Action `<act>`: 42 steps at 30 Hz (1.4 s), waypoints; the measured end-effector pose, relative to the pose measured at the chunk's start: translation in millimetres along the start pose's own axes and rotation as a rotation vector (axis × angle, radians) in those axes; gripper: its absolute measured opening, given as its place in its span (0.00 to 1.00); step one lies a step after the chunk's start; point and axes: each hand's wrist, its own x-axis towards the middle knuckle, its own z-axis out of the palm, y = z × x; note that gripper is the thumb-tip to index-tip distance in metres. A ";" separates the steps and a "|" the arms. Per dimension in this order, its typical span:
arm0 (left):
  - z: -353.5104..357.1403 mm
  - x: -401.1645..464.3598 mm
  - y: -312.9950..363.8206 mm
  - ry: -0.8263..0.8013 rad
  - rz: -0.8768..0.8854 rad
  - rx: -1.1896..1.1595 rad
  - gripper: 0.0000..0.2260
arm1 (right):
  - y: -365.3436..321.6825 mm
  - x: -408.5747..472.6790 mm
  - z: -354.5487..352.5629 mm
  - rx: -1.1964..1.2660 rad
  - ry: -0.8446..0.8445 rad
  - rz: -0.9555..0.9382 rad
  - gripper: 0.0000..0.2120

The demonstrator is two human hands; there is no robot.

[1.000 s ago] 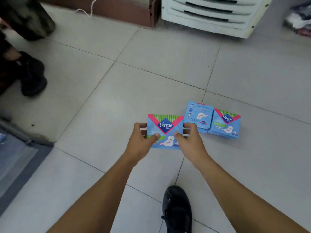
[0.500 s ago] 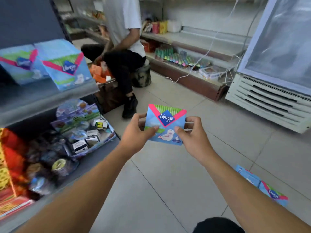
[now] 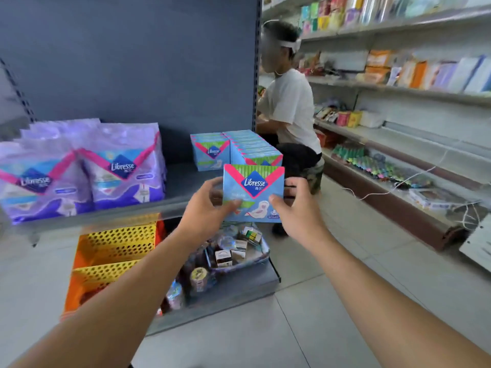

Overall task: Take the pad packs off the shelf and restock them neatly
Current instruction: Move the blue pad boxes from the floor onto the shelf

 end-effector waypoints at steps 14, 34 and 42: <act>-71.8 131.8 -71.6 0.220 -0.048 0.147 0.22 | -25.9 101.9 113.6 -0.160 -0.148 -0.094 0.24; -52.0 241.3 -122.5 0.299 -0.084 0.293 0.25 | 12.0 147.8 171.4 -0.755 -0.335 -0.352 0.20; -46.8 253.1 -123.8 0.308 -0.109 0.342 0.22 | 15.1 151.6 171.9 -0.743 -0.355 -0.330 0.19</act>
